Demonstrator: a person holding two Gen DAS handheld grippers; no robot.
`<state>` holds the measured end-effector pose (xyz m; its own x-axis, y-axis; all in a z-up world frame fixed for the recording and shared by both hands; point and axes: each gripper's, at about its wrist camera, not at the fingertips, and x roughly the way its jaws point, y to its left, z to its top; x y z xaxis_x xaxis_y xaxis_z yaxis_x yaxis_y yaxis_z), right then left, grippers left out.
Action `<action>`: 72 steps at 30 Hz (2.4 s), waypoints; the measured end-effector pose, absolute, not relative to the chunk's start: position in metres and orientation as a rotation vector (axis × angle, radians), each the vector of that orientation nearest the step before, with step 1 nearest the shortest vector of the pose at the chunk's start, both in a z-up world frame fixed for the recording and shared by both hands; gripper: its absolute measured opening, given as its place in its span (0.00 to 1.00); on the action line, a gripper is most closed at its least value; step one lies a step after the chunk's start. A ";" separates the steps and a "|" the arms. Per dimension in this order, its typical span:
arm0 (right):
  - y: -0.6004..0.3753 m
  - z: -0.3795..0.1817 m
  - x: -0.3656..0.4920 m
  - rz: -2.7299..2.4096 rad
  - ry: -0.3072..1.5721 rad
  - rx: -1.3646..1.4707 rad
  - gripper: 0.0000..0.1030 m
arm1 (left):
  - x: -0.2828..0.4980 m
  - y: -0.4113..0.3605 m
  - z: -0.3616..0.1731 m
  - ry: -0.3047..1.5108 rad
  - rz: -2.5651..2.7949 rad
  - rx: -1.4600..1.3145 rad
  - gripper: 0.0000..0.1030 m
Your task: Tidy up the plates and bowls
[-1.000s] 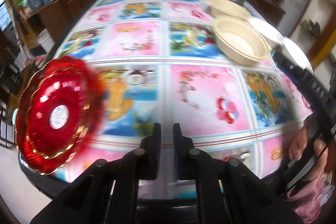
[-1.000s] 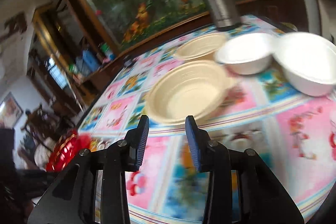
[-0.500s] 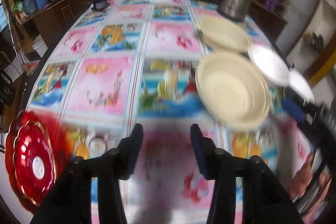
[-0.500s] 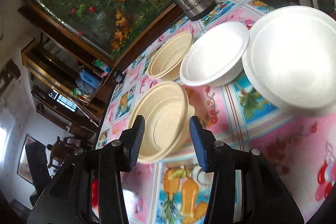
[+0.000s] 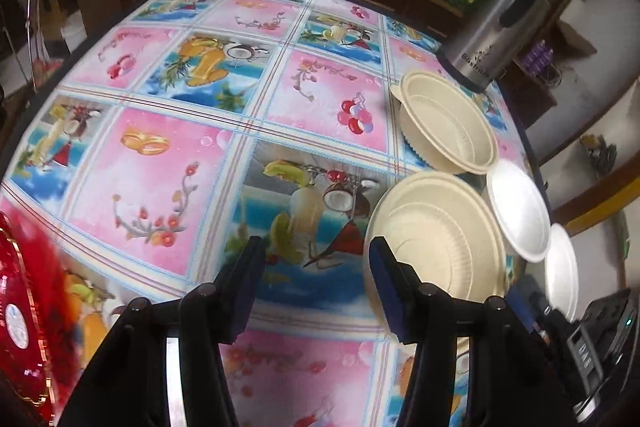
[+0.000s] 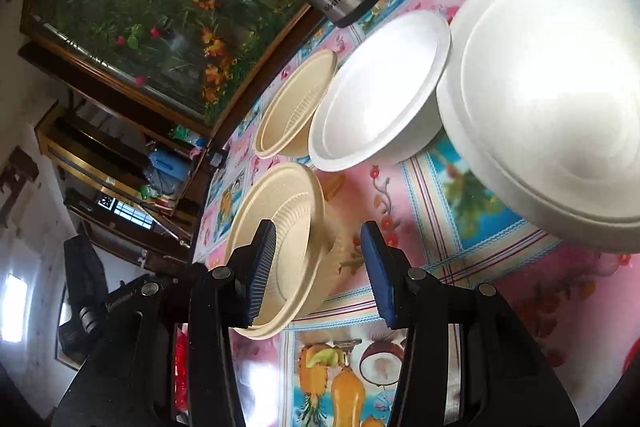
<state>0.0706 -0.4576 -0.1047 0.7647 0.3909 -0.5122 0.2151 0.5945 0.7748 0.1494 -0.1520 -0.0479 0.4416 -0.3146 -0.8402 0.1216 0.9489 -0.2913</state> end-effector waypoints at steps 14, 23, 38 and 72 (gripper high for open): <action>-0.443 -0.104 0.085 0.132 0.746 0.896 0.43 | 0.137 -0.174 -0.048 1.091 -0.427 -0.273 0.57; -0.441 -0.104 0.089 0.134 0.759 0.896 0.43 | 0.133 -0.172 -0.062 1.091 -0.351 -0.302 0.55; -0.433 -0.108 0.087 0.119 0.774 0.848 0.28 | 0.128 -0.168 -0.077 1.098 -0.325 -0.298 0.26; -0.374 -0.075 0.079 0.276 0.650 0.459 0.16 | 0.070 -0.133 -0.044 0.848 -0.260 -0.103 0.15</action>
